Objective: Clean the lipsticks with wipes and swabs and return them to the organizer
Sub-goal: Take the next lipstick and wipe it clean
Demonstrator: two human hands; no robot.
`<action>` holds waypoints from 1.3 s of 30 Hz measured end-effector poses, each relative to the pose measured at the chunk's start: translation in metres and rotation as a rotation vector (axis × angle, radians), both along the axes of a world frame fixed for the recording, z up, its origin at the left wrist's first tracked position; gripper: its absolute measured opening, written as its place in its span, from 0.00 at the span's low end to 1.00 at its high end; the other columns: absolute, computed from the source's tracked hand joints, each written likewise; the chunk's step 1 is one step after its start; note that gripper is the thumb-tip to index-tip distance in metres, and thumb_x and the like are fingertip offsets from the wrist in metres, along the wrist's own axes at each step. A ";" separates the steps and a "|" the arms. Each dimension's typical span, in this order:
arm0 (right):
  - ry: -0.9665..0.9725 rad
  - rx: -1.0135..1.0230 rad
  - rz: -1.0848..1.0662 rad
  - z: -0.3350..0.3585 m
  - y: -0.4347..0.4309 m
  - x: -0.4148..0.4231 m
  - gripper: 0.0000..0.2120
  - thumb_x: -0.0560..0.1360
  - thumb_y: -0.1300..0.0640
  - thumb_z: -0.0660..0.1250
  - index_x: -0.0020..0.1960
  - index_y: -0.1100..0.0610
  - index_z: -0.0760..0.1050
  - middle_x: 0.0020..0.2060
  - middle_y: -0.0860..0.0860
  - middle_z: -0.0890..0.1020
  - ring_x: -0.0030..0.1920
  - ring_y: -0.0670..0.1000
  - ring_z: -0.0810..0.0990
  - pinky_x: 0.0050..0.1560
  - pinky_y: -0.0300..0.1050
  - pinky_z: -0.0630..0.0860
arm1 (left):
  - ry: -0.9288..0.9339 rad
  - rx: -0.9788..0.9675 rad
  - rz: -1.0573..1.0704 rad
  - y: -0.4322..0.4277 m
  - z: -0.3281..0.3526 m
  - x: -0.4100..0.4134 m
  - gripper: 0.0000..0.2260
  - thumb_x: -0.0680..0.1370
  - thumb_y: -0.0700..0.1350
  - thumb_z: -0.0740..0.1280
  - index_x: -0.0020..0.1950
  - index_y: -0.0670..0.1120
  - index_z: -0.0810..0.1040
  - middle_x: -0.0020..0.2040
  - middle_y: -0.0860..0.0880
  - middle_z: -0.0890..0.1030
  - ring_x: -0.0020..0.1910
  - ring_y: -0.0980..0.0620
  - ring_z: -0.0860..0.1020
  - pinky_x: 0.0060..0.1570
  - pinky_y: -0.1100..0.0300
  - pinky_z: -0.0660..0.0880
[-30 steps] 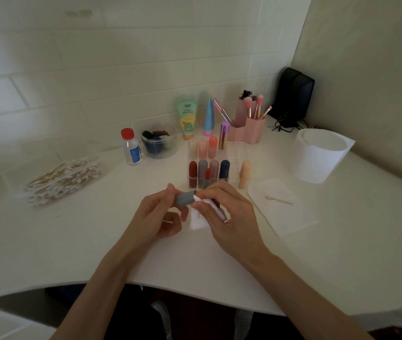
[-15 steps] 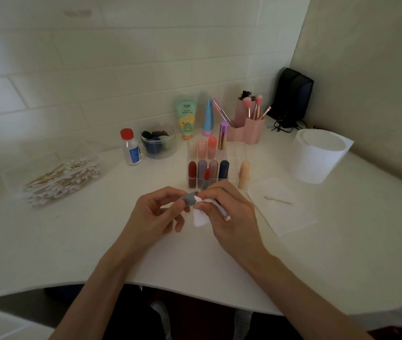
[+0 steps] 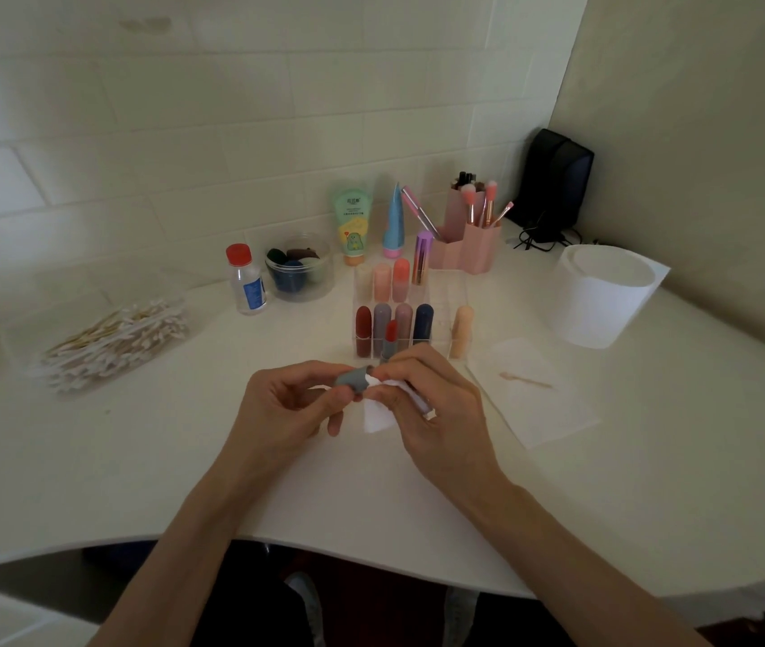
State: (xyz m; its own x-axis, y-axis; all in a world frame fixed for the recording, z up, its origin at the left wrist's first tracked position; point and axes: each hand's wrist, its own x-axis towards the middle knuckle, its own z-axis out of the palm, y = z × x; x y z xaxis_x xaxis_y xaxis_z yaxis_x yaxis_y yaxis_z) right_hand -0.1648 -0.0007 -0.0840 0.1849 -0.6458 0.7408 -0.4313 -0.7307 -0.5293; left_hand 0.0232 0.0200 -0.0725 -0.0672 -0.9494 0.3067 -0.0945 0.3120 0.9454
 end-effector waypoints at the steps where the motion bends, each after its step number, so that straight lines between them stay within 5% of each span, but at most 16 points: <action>1: -0.011 0.006 0.004 0.000 -0.001 0.000 0.10 0.79 0.57 0.69 0.51 0.64 0.82 0.45 0.55 0.82 0.47 0.41 0.76 0.55 0.25 0.70 | -0.004 0.007 0.001 0.000 0.001 0.000 0.09 0.76 0.42 0.69 0.55 0.44 0.85 0.38 0.49 0.85 0.26 0.51 0.74 0.27 0.65 0.68; 4: -0.059 0.033 -0.007 -0.003 0.000 0.003 0.15 0.82 0.48 0.64 0.54 0.60 0.80 0.46 0.52 0.82 0.51 0.36 0.76 0.56 0.21 0.69 | -0.016 0.074 -0.035 0.002 0.002 -0.002 0.12 0.82 0.49 0.63 0.54 0.48 0.87 0.38 0.47 0.84 0.25 0.50 0.74 0.26 0.62 0.66; 7: -0.021 0.016 -0.009 -0.004 -0.001 0.003 0.11 0.79 0.55 0.68 0.51 0.64 0.82 0.45 0.56 0.82 0.48 0.39 0.75 0.56 0.23 0.69 | -0.025 0.143 -0.049 0.002 0.002 -0.002 0.22 0.84 0.54 0.55 0.43 0.51 0.86 0.32 0.45 0.82 0.25 0.47 0.71 0.28 0.64 0.65; 9: -0.007 0.008 0.002 -0.003 -0.001 0.001 0.09 0.78 0.58 0.69 0.50 0.65 0.82 0.44 0.56 0.82 0.47 0.39 0.74 0.55 0.24 0.69 | -0.089 0.062 -0.044 0.003 0.001 -0.003 0.18 0.82 0.51 0.59 0.39 0.51 0.84 0.27 0.49 0.78 0.24 0.51 0.69 0.30 0.65 0.66; 12: -0.003 -0.004 0.011 -0.002 0.000 0.000 0.07 0.78 0.59 0.71 0.50 0.64 0.82 0.44 0.55 0.81 0.46 0.39 0.74 0.54 0.26 0.70 | -0.036 0.004 -0.022 0.001 0.000 -0.002 0.07 0.78 0.44 0.67 0.49 0.46 0.85 0.34 0.52 0.83 0.27 0.53 0.73 0.30 0.64 0.70; 16: -0.012 0.004 0.000 -0.005 0.000 0.001 0.06 0.76 0.61 0.74 0.50 0.64 0.83 0.45 0.55 0.83 0.46 0.40 0.76 0.51 0.30 0.74 | 0.003 -0.009 0.029 -0.001 -0.002 0.000 0.08 0.75 0.38 0.71 0.54 0.44 0.84 0.45 0.48 0.86 0.32 0.42 0.77 0.35 0.64 0.76; 19: -0.020 -0.017 -0.007 -0.005 0.000 0.001 0.07 0.77 0.60 0.73 0.50 0.64 0.82 0.44 0.56 0.83 0.46 0.44 0.78 0.51 0.31 0.75 | 0.019 0.067 -0.006 0.001 0.000 -0.003 0.11 0.82 0.42 0.62 0.56 0.42 0.83 0.37 0.48 0.83 0.25 0.49 0.71 0.27 0.64 0.70; 21: -0.024 -0.022 -0.008 -0.002 0.002 0.001 0.07 0.77 0.59 0.71 0.49 0.64 0.82 0.44 0.55 0.82 0.46 0.43 0.77 0.54 0.26 0.71 | -0.001 0.123 -0.017 0.001 -0.001 -0.003 0.19 0.83 0.50 0.56 0.49 0.42 0.84 0.31 0.45 0.79 0.24 0.51 0.68 0.27 0.64 0.66; 24: -0.027 -0.010 0.000 0.000 0.003 0.000 0.05 0.77 0.61 0.72 0.49 0.64 0.82 0.44 0.55 0.82 0.46 0.39 0.75 0.54 0.26 0.70 | -0.097 0.022 -0.009 0.001 -0.002 -0.001 0.18 0.83 0.47 0.59 0.39 0.43 0.82 0.25 0.47 0.74 0.24 0.53 0.66 0.29 0.66 0.65; 31: -0.023 0.016 -0.044 0.000 0.003 0.002 0.05 0.76 0.62 0.74 0.49 0.63 0.82 0.44 0.53 0.82 0.45 0.37 0.74 0.53 0.25 0.69 | 0.017 -0.060 0.050 -0.002 -0.002 0.001 0.09 0.74 0.41 0.71 0.53 0.44 0.85 0.41 0.49 0.86 0.28 0.50 0.75 0.32 0.63 0.74; 34: -0.040 -0.043 -0.072 -0.001 0.002 0.004 0.10 0.79 0.56 0.70 0.49 0.64 0.82 0.42 0.56 0.83 0.45 0.42 0.76 0.55 0.22 0.69 | 0.010 0.004 0.019 -0.001 -0.001 -0.001 0.09 0.78 0.40 0.67 0.55 0.42 0.83 0.36 0.51 0.85 0.24 0.54 0.72 0.29 0.66 0.71; 36: -0.058 -0.045 -0.088 -0.003 0.001 0.004 0.16 0.81 0.52 0.67 0.49 0.65 0.82 0.41 0.57 0.83 0.46 0.45 0.77 0.55 0.21 0.69 | -0.065 0.092 -0.009 -0.001 -0.002 -0.003 0.13 0.82 0.44 0.60 0.50 0.42 0.84 0.27 0.51 0.79 0.21 0.57 0.68 0.27 0.68 0.67; 39: -0.029 -0.001 -0.091 -0.005 0.000 0.003 0.09 0.78 0.57 0.71 0.50 0.64 0.82 0.43 0.55 0.83 0.46 0.40 0.75 0.55 0.23 0.69 | -0.103 0.122 -0.017 0.000 -0.003 -0.002 0.20 0.81 0.51 0.58 0.37 0.43 0.82 0.23 0.48 0.72 0.22 0.55 0.64 0.28 0.68 0.64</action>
State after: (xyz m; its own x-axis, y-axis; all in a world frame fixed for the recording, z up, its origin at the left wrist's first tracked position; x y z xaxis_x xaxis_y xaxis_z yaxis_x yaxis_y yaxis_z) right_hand -0.1613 -0.0007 -0.0894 0.1044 -0.6584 0.7454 -0.4801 -0.6897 -0.5420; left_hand 0.0217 0.0200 -0.0752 -0.1090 -0.9776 0.1801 -0.1882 0.1982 0.9619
